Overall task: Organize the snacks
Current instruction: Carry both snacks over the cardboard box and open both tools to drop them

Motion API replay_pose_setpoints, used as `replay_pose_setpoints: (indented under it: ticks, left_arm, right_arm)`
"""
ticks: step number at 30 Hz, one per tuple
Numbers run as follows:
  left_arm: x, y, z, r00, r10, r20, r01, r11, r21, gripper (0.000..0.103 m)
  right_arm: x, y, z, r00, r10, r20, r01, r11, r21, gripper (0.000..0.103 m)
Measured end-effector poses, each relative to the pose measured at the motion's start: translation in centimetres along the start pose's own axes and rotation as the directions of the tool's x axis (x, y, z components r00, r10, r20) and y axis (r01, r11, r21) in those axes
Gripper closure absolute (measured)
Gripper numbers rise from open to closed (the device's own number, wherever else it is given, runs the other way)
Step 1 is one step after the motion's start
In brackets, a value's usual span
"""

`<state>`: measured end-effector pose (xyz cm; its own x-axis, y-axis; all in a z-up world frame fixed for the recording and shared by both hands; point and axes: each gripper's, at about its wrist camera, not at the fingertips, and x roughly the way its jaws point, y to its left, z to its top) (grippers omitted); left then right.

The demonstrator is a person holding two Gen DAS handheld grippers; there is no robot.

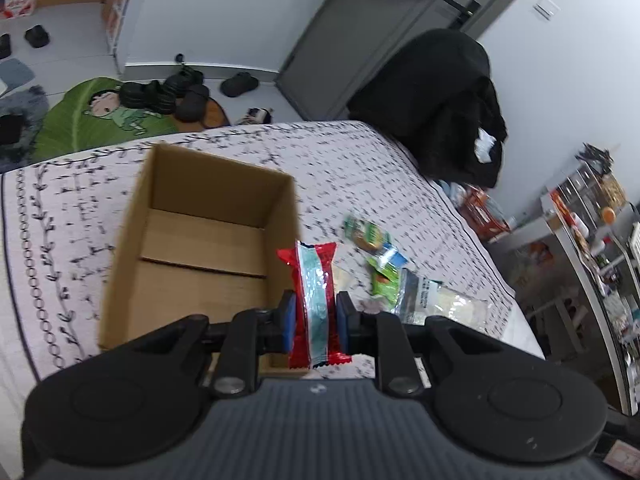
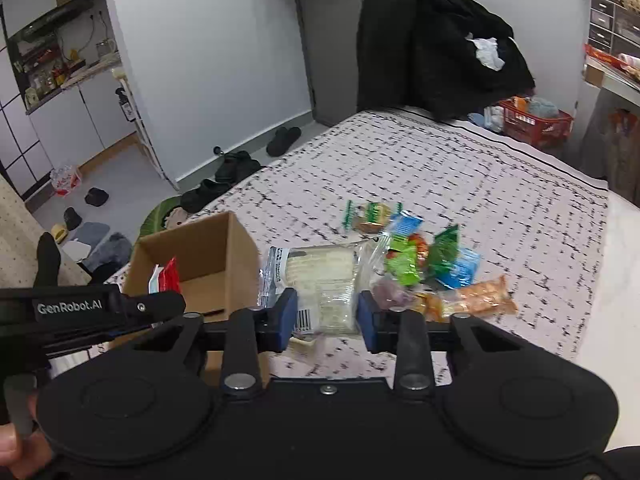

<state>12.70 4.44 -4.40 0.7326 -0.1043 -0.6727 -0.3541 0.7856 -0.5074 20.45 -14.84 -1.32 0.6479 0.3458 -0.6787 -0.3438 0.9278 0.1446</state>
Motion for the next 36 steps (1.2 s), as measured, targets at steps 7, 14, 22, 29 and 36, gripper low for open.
replay_pose_setpoints:
  ticks: [7,14,22,29,36]
  left_arm:
    - [-0.2,3.2,0.6,1.000,0.028,0.008,-0.028,0.998,-0.048,0.083]
    - [0.1,5.6,0.7,0.999,0.051,-0.006,-0.051,0.996,-0.079,0.083]
    - [0.8,7.0,0.7,0.996,0.081,-0.046,-0.085,0.991,-0.101,0.078]
    - [-0.1,7.3,1.4,0.996,0.092,-0.009,-0.092,0.989,-0.115,0.065]
    - [-0.1,7.0,1.8,0.990,0.141,0.000,-0.140,0.984,-0.109,0.032]
  right_arm:
    - [0.4,3.1,0.3,0.999,0.044,-0.005,-0.044,0.999,-0.026,0.092]
    - [0.7,6.0,0.4,0.997,0.078,0.003,-0.078,0.995,-0.069,0.096]
    - [1.8,8.6,0.6,0.995,0.097,-0.001,-0.096,0.990,-0.106,0.096]
    - [3.1,9.3,1.2,0.993,0.116,-0.011,-0.117,0.990,-0.077,0.095]
    - [2.6,8.0,1.3,0.995,0.093,-0.027,-0.095,0.994,-0.059,0.089]
